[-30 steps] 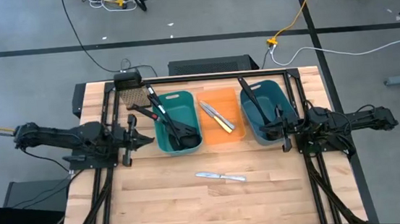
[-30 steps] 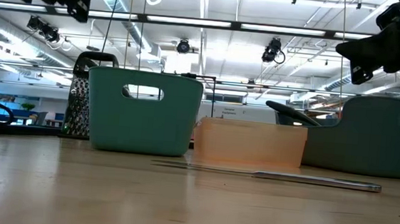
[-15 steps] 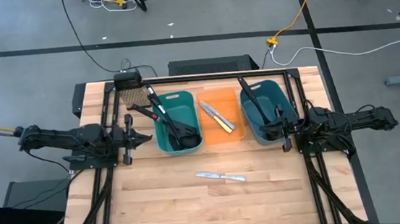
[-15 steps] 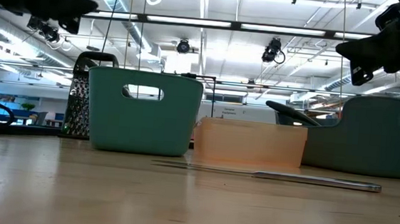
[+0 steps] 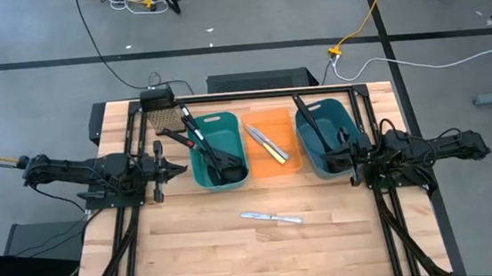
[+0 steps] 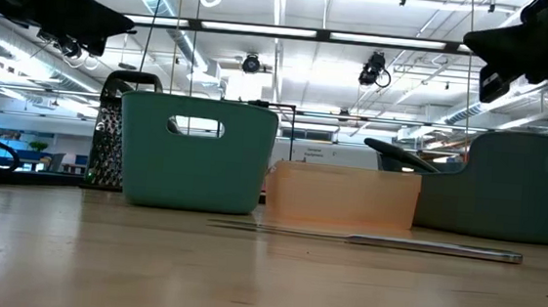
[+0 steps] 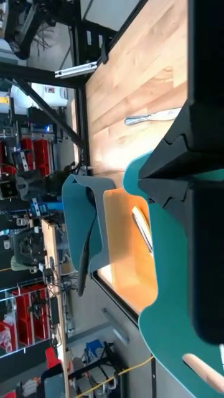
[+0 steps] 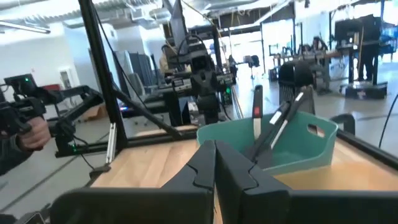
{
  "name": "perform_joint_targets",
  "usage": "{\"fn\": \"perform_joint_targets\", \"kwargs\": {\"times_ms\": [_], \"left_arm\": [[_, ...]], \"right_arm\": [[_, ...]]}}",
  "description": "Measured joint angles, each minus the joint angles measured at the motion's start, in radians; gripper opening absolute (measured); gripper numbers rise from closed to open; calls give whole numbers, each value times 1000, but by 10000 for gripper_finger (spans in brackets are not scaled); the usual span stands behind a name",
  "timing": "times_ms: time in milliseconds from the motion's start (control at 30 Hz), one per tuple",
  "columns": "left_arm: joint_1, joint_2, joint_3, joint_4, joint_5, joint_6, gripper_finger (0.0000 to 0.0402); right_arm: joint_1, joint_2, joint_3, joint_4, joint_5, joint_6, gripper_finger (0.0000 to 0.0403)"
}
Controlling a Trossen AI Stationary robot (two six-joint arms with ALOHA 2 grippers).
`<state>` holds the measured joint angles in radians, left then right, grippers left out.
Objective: Pick & Place Kitchen Items
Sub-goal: Adjust the dark green bin on the table
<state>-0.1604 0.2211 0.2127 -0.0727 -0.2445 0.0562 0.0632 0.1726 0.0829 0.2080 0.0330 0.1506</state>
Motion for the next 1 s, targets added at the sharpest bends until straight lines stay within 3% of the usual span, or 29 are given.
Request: {"fn": "perform_joint_targets", "kwargs": {"times_ms": [267, 467, 633, 767, 1000], "left_arm": [[0, 0, 0, 9, -3, -17, 4], [0, 0, 0, 12, -21, 1, 12], [0, 0, 0, 16, -25, 4, 4], [0, 0, 0, 21, -25, 3, 9], [0, 0, 0, 23, -25, 3, 12]], "right_arm": [[65, 199, 155, -34, 13, 3, 10], [184, 500, 414, -246, 75, 25, 10], [300, 775, 633, -504, 165, 146, 12], [368, 973, 760, -609, 195, 280, 38], [432, 1250, 895, -645, 208, 437, 123]]}}
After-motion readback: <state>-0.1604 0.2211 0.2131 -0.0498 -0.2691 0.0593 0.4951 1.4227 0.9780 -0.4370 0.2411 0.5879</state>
